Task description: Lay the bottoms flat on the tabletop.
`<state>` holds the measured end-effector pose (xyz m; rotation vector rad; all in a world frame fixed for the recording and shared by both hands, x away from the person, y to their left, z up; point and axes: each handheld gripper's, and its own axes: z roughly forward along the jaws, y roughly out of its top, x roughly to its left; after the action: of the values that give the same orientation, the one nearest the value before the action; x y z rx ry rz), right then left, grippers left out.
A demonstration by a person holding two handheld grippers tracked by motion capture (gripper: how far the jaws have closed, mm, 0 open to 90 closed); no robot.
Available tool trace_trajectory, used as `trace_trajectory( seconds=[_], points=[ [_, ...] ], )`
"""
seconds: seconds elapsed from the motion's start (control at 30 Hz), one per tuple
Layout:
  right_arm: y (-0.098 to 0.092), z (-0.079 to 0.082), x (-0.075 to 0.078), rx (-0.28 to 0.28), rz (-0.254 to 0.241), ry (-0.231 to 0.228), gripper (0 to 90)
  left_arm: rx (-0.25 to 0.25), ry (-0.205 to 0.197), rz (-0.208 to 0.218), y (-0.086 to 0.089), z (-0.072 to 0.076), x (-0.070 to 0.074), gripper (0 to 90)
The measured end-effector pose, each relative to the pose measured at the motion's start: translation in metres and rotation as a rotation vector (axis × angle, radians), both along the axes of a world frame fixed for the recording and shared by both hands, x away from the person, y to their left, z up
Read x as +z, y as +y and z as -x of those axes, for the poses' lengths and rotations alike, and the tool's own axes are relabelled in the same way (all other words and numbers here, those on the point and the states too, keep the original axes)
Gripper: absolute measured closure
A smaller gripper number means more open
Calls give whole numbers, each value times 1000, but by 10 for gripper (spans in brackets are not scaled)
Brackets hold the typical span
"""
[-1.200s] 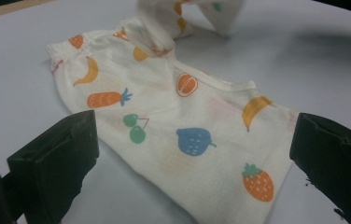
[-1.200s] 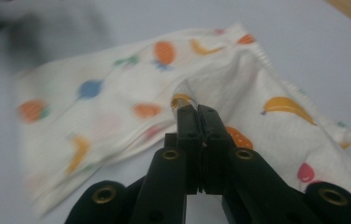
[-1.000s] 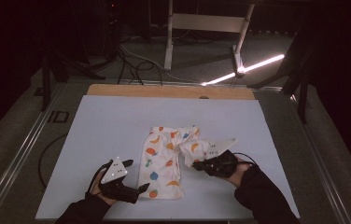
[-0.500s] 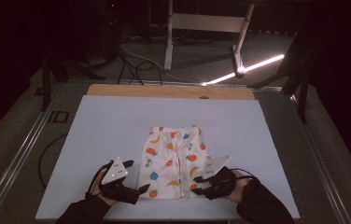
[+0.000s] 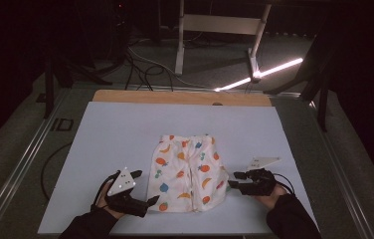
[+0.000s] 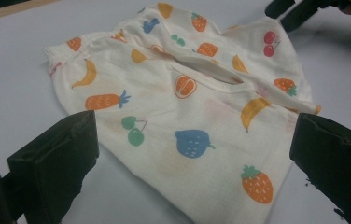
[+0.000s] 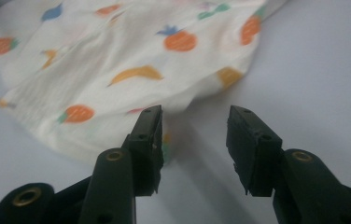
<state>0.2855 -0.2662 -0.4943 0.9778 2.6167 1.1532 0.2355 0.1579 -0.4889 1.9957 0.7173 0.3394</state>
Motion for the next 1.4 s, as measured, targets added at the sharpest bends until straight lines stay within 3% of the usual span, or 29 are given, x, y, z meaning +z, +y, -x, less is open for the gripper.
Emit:
trace_trajectory(
  seconds=[0.13, 0.27, 0.33, 0.4, 0.5, 0.7, 0.8, 1.17, 1.23, 1.3, 1.4],
  points=[
    [1, 9, -6, 100, 54, 35, 546, -1, -4, -3, 0, 0, 0, 19],
    [2, 7, -13, 101, 73, 37, 638, -1, -1, -6, 0, 0, 0, 19],
    [3, 3, -15, 98, 60, 37, 688, 0, -3, -2, 0, 0, 0, 19],
    [5, 1, -15, 98, 36, 44, 775, 1, -4, -1, 0, 0, 0, 19],
    [8, 2, -13, 104, 44, 41, 891, -1, 0, -4, 0, 0, 0, 19],
    [3, 15, 1, 97, 31, 32, 897, -2, -6, -3, 1, 0, 1, 19],
    [-3, 33, 10, 78, 0, 31, 896, -3, -2, -6, 1, 0, 0, 19],
    [-10, 55, 10, 58, -21, 69, 893, -2, -2, -5, 0, 0, 1, 19],
    [-10, 57, 8, 56, -3, 80, 851, 2, -3, 0, 0, -1, 1, 19],
    [-12, 57, 5, 35, 1, 87, 688, 1, -4, -4, 1, 0, 1, 19],
    [-19, 55, 6, -12, 6, 46, 539, 3, -2, 0, 1, -1, 1, 19]
  ],
)
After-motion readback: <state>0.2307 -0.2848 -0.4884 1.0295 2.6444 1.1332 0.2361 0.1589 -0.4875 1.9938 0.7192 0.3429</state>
